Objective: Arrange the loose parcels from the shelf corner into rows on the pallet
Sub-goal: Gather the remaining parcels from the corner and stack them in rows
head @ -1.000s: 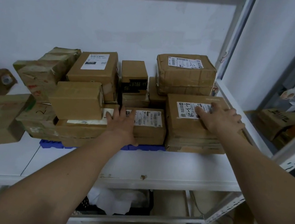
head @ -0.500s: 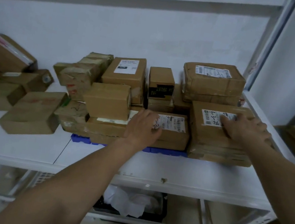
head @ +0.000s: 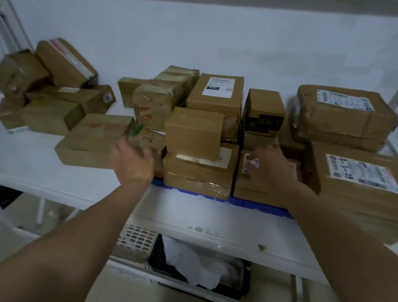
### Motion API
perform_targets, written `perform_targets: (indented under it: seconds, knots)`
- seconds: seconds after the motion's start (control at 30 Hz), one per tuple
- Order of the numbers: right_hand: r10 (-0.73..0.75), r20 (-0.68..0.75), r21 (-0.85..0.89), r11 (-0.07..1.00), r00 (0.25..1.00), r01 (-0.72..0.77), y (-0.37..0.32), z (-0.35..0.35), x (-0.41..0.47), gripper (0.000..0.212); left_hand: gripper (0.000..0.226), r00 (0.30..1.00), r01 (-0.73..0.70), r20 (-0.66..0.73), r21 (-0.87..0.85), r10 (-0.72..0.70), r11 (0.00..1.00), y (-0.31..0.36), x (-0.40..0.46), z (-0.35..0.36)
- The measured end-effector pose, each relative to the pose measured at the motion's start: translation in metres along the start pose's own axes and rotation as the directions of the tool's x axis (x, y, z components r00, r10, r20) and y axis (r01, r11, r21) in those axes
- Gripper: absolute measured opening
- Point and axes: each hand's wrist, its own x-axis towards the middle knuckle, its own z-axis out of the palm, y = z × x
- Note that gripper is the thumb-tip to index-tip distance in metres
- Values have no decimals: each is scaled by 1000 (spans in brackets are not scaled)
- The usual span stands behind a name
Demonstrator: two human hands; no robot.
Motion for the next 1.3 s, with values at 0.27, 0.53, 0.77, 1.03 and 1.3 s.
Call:
perform_targets:
  seconds: [0.27,0.53,0.77,1.03,1.3]
  knots:
    - [87,217,-170,984,972,-50,-22,24,11,36,68,709,678,590,-420,-386,603,-15,43,-1]
    - [201,207,2,979,958,-206,-46,23,31,32,70,580,797,703,-386,-412,464,-26,58,11]
    - [255,318,72,954,913,-291,-56,23,35,59,63,572,779,724,-334,-386,530,-35,65,16]
    - [290,415,-119,957,862,-265,-23,-4,25,100,81,785,588,469,-359,-405,725,-23,63,27]
    - [321,435,-462,881,841,-97,-3,-10,28,118,92,893,394,300,-158,-336,905,-9,42,30]
